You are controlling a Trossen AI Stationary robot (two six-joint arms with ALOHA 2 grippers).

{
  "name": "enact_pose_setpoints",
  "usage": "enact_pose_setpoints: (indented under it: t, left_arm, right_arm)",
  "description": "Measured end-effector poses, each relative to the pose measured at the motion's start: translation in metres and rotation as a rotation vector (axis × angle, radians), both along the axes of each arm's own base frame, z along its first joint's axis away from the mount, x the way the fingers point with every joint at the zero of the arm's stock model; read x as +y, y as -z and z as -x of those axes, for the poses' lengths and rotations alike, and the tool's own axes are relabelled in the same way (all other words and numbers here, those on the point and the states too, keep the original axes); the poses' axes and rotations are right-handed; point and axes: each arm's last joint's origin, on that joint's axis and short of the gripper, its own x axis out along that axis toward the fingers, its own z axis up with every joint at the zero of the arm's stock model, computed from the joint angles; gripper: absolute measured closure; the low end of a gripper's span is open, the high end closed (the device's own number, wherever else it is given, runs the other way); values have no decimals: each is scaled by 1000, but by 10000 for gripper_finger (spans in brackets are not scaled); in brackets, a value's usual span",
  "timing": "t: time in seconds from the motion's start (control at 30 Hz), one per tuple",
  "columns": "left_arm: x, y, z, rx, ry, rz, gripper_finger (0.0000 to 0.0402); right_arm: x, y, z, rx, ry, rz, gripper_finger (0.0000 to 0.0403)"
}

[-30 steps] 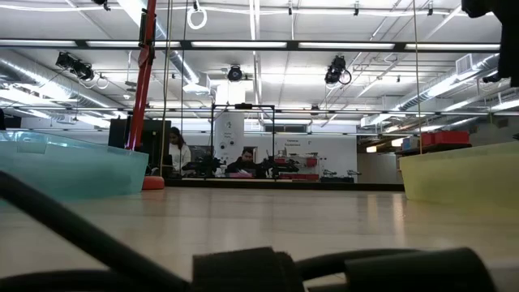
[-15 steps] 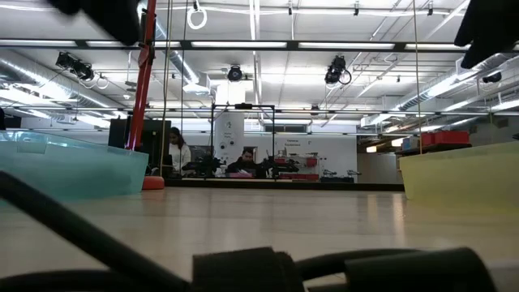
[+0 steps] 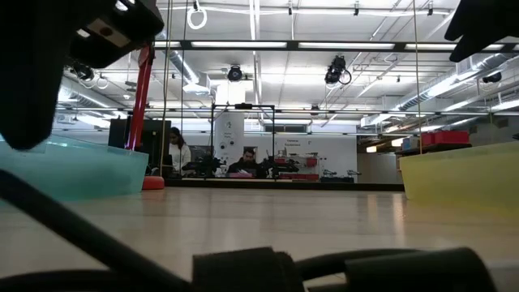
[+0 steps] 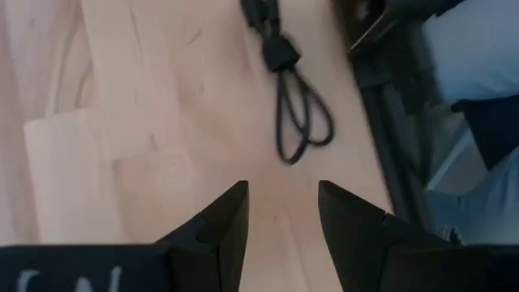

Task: Pick & Place USB Port
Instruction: Put the black charger cable into the yellow bin

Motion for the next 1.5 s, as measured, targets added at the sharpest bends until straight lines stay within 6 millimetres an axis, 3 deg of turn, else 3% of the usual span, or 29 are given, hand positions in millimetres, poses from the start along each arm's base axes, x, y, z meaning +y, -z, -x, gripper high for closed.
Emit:
enact_pose_setpoints:
  t: [0.3,0.87,1.5]
  left_arm:
    - [-13,12,-5,-56,22,50,248]
    - [-11,16,-9,-98,2,-14,250]
    - [-10,18,-10,-81,17,7,332]
  right_arm:
    - [0,0,0,-3,-5,0,188]
    - [1,0,-1,-11,-14,-4,188]
    - [3,-1,-3,-26,-35,-6,188]
